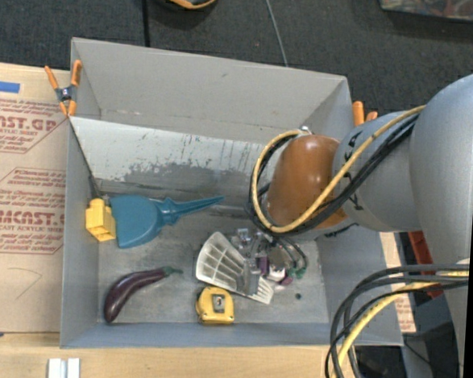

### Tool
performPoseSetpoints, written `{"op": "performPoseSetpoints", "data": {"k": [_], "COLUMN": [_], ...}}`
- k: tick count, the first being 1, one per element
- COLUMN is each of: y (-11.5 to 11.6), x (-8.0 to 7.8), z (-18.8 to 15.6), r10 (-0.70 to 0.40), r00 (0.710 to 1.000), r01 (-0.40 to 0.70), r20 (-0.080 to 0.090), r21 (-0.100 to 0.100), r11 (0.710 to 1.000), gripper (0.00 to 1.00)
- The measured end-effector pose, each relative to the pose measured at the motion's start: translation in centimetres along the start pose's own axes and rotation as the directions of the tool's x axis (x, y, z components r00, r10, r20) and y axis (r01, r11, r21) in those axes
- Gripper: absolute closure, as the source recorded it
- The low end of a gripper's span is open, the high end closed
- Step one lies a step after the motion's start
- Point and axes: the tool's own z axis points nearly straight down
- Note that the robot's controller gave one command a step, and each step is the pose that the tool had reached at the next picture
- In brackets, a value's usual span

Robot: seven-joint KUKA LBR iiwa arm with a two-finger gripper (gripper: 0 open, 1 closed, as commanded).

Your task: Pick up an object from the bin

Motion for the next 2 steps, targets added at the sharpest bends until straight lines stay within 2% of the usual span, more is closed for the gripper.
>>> {"op": "performPoseSetpoints", "data": {"k": [1, 2], "y": [0.0, 0.0], "x": [0.0, 1.0], "z": [0.0, -8.9], "r10": [0.000, 0.023], "r00": [1.000, 1.000], "r01": [0.000, -0.023], "r20": [0.000, 0.002], "r21": [0.000, 0.000], "r11": [1.000, 1.000], "gripper": [1.00, 1.00]}}
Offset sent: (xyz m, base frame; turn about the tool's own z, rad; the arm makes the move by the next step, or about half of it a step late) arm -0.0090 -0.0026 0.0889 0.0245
